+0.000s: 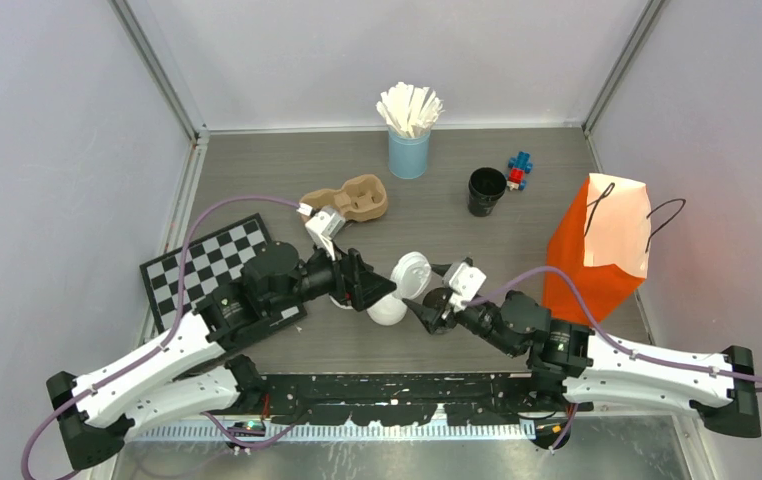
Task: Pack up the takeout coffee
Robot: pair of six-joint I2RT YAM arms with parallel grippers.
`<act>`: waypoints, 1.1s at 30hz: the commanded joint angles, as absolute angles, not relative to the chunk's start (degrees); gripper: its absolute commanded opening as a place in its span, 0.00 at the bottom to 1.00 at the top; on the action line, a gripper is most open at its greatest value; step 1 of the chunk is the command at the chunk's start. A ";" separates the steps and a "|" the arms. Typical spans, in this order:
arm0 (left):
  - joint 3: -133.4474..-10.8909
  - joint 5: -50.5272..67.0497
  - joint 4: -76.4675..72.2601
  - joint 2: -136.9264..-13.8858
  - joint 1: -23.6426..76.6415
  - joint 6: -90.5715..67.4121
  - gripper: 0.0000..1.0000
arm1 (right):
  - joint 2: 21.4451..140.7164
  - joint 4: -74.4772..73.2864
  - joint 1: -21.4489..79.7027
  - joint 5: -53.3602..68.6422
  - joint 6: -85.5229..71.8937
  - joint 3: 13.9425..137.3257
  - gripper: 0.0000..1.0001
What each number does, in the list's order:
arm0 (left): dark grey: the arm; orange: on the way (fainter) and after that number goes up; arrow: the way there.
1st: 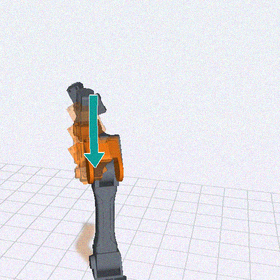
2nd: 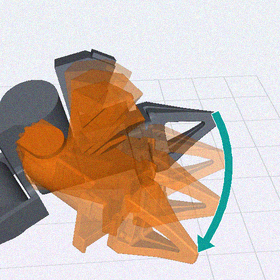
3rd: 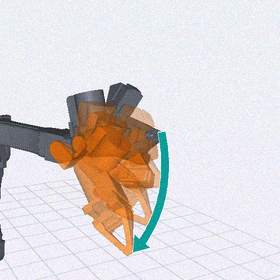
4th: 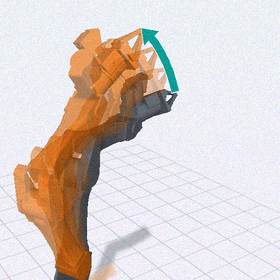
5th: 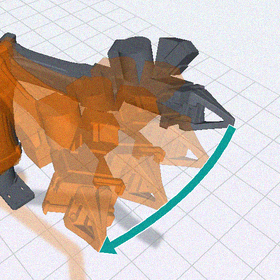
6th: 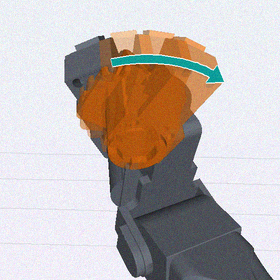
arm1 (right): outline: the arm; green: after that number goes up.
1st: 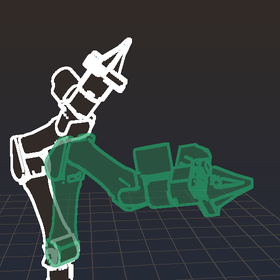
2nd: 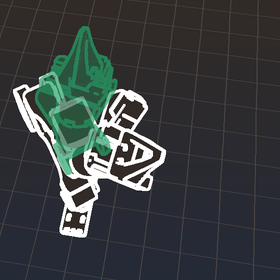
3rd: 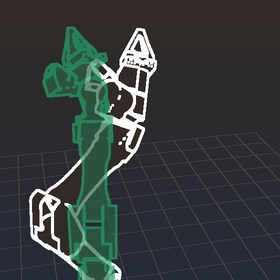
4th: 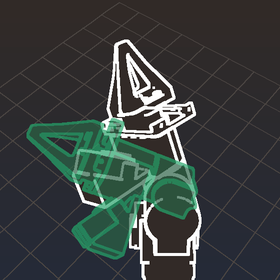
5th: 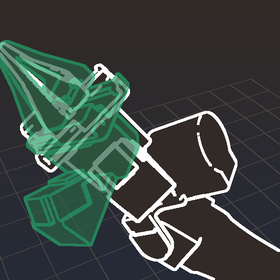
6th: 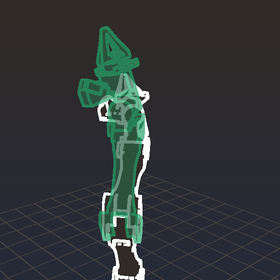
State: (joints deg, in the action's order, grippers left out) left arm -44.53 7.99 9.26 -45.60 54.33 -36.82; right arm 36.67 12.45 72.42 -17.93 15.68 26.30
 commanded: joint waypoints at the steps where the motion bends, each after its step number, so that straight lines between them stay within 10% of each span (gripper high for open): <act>1: -50.88 -1.78 17.87 -47.65 54.45 -30.52 0.79 | 35.45 -6.85 72.53 -32.06 -6.05 35.24 0.72; 13: -44.46 2.92 13.61 -50.44 49.77 -36.51 0.77 | 47.93 -54.70 72.64 -36.05 -41.36 54.70 0.73; 33: -33.24 20.04 -7.24 -59.26 39.73 -47.11 0.75 | 59.72 -50.10 59.93 -17.00 -35.22 55.66 0.78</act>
State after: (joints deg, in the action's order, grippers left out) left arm -33.36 16.99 -0.60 -57.89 39.99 -46.13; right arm 60.16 -52.49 61.76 -21.71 -37.28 53.30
